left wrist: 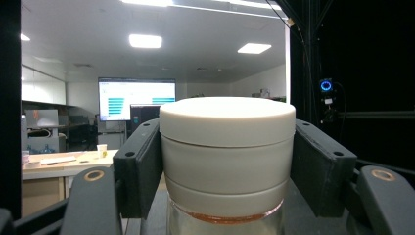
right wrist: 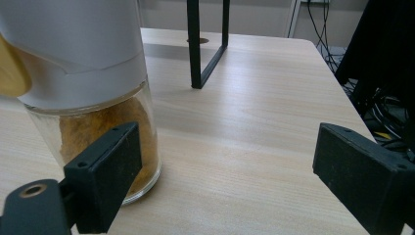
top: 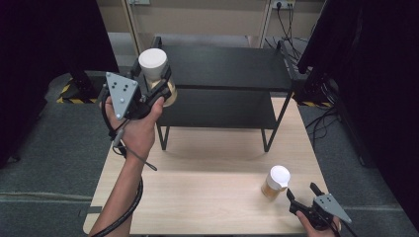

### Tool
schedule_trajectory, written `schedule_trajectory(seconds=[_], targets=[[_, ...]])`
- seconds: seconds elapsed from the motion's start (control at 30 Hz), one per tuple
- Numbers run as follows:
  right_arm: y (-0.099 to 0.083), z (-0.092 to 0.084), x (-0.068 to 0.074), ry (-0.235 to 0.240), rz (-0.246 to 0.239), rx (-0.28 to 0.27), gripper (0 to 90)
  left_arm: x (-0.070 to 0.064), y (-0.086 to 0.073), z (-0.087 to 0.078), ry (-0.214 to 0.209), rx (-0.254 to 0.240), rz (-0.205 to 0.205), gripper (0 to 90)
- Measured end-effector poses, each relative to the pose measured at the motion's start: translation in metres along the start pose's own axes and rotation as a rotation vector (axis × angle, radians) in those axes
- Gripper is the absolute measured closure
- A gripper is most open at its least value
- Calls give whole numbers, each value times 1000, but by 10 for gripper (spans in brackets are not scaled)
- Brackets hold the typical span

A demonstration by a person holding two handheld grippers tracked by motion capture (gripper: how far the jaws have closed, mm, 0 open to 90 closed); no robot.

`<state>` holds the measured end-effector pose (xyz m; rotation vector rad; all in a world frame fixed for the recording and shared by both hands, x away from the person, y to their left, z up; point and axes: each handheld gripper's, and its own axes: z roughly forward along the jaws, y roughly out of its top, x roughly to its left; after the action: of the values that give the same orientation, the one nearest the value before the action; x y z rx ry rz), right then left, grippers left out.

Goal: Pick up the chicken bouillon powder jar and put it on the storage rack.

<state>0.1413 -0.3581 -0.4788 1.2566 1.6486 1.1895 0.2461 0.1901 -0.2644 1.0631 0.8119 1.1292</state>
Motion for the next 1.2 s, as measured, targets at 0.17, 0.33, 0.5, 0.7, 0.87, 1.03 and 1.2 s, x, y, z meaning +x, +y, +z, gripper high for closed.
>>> schedule_trajectory(seconds=[0.17, 0.33, 0.5, 0.7, 0.87, 1.03, 1.2], targets=[[0, 0, 0, 1, 0, 1, 113, -1, 8, 8, 5, -12, 1, 338], [0, 0, 0, 1, -1, 1, 113, -2, 15, 15, 13, -11, -4, 338], [0, 0, -1, 4, -2, 1, 113, -3, 19, 26, 15, -5, -9, 338], [0, 0, -2, 9, 2, 0, 113, -3, 19, 44, 30, 9, 1, 338], [0, 1, -2, 11, 0, -1, 112, -2, 20, 57, 40, 21, 10, 338], [0, 0, -3, 14, 6, -3, 113, 0, 19, 71, 69, 44, 25, 338], [0, 1, -3, 14, 0, -2, 113, 1, 19, 81, 103, 73, 54, 338]])
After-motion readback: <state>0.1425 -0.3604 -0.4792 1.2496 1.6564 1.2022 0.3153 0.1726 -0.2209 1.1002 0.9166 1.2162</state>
